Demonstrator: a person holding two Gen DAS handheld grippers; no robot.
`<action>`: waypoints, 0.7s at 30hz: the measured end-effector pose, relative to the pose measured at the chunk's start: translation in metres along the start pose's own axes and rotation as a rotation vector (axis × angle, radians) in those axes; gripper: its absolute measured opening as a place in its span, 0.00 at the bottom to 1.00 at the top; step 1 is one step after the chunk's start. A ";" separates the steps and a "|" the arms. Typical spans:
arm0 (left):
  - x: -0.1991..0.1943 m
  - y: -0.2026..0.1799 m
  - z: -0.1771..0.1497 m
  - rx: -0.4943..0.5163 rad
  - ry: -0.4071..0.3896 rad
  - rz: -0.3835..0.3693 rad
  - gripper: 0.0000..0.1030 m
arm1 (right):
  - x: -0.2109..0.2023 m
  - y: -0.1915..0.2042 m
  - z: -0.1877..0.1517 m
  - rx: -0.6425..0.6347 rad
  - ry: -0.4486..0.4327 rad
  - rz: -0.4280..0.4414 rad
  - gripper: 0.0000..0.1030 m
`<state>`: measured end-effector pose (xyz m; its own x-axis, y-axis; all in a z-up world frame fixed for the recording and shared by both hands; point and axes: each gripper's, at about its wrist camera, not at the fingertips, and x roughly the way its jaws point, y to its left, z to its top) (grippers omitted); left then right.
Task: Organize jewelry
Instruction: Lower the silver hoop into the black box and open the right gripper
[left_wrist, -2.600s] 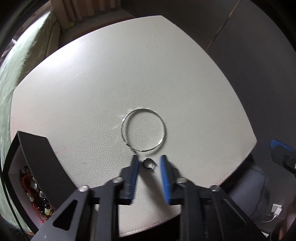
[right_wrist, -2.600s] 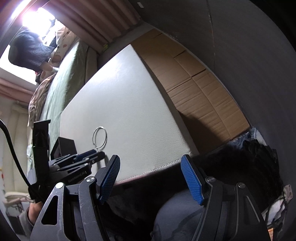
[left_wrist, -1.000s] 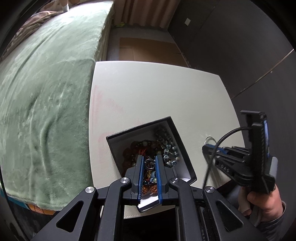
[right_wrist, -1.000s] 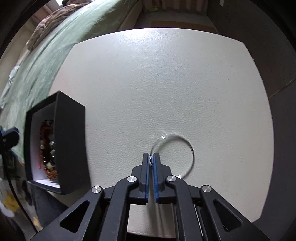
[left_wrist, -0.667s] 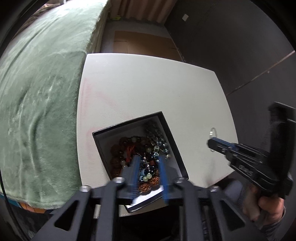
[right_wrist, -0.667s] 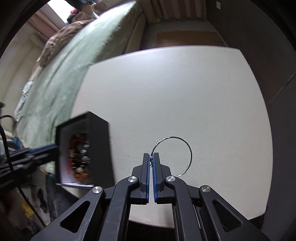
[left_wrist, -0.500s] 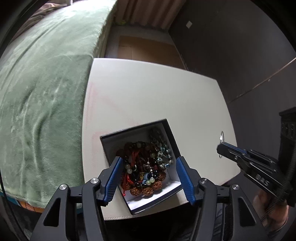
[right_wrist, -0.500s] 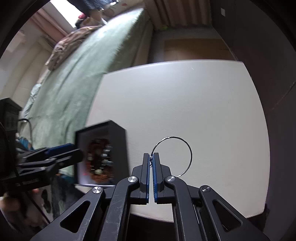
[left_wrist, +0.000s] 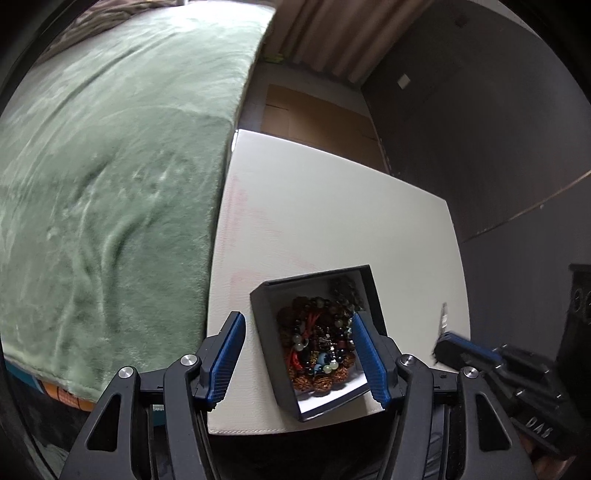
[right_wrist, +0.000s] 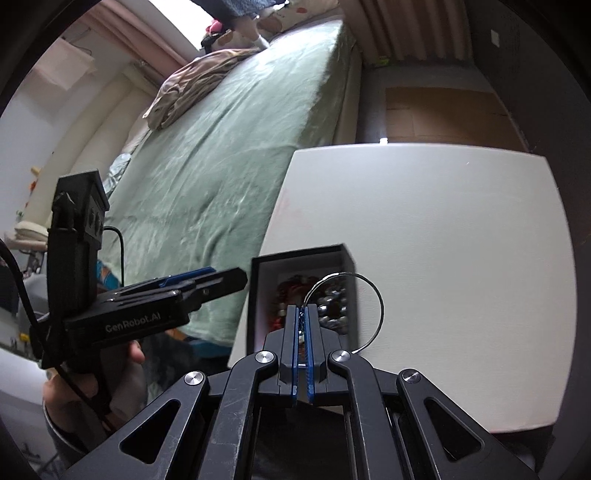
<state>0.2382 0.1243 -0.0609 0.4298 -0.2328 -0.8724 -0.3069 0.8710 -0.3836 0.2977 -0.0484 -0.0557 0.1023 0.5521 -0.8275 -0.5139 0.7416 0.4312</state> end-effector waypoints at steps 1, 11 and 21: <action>-0.002 0.001 -0.001 -0.001 -0.001 0.000 0.59 | 0.004 0.001 0.000 0.002 0.005 0.007 0.04; -0.007 0.020 -0.008 -0.029 -0.008 0.003 0.59 | 0.039 -0.007 -0.008 0.109 0.083 0.041 0.19; -0.012 0.017 -0.018 -0.013 -0.025 -0.020 0.59 | 0.016 -0.013 -0.019 0.130 0.033 0.003 0.48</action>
<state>0.2126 0.1341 -0.0624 0.4570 -0.2395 -0.8566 -0.3092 0.8602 -0.4055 0.2896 -0.0567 -0.0820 0.0720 0.5435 -0.8363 -0.3994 0.7841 0.4751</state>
